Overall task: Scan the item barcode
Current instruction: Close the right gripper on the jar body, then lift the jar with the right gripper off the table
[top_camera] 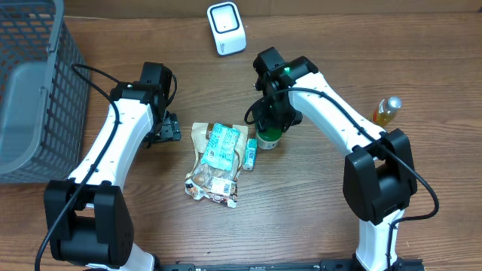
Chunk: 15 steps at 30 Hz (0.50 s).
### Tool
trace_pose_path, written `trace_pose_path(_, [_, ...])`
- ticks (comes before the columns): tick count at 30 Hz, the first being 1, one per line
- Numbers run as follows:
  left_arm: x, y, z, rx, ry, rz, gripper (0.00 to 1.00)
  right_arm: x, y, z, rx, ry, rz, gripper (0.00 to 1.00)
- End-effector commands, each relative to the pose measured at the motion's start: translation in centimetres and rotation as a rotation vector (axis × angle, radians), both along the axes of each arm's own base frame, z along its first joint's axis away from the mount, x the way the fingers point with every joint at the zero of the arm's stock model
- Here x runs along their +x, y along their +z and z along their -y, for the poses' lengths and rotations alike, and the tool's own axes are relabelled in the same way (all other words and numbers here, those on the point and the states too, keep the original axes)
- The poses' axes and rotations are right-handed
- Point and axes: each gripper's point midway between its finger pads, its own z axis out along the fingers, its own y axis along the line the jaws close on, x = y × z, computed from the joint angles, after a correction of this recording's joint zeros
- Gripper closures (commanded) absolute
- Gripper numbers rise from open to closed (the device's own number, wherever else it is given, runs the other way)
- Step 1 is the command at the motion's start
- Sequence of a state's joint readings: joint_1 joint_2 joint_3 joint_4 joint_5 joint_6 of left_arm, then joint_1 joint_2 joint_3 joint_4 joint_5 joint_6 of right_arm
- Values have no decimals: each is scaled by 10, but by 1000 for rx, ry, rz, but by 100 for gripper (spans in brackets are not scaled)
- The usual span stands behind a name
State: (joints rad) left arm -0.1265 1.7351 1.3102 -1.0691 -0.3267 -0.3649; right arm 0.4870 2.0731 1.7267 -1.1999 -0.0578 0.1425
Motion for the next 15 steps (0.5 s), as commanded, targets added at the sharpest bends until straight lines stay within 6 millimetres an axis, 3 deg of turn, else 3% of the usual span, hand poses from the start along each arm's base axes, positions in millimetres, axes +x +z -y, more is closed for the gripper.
trace_pose_path(1, [6, 11, -2, 6, 16, 43, 0, 8, -1, 5, -41, 19, 48, 38])
trace_pose_path(15, [6, 11, -2, 6, 16, 43, 1, 15, 0, 1, -26, 18, 76, 37])
